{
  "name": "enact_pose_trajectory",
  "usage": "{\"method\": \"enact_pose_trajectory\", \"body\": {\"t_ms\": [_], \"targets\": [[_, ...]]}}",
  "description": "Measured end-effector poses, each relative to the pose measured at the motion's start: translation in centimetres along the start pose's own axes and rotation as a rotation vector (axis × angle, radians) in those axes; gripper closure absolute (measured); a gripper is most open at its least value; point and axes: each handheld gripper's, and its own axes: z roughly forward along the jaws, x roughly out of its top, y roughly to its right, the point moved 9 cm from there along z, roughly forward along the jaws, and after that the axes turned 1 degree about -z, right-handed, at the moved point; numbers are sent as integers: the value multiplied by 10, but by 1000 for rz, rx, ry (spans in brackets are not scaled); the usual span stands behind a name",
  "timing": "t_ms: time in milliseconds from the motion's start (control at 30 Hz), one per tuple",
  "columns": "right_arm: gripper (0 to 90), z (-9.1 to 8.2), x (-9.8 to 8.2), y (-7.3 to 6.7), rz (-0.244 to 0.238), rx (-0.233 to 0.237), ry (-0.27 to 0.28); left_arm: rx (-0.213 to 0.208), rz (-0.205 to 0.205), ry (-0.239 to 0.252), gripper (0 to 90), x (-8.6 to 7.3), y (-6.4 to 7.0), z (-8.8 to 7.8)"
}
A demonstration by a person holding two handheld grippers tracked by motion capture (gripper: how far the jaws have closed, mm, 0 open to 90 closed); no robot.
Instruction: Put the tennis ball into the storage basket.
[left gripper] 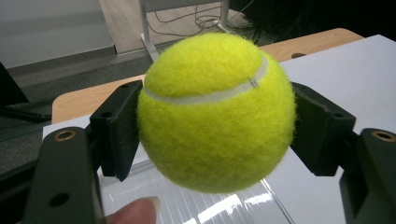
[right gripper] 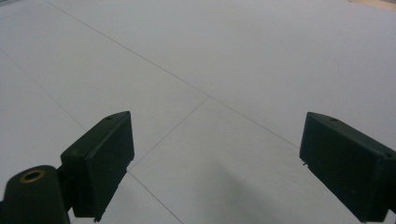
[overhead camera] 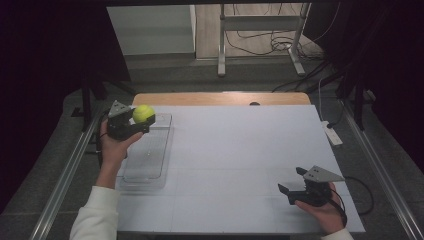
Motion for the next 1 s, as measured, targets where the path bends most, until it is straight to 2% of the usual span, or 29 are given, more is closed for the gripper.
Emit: {"method": "enact_pose_trajectory", "body": {"t_ms": [300,433,500,1000], "targets": [[105,0,0,0,2,1,1,20,-18,-14,269,-3,-13,7],[105,0,0,0,2,0,1,16,-43,-20,269,-4,-18,9],[105,0,0,0,2,0,1,43,-25,-29,269,-5,-21,11],[105,0,-1,0,4,-3,0,56,-57,-50,269,-10,-36,25]]}}
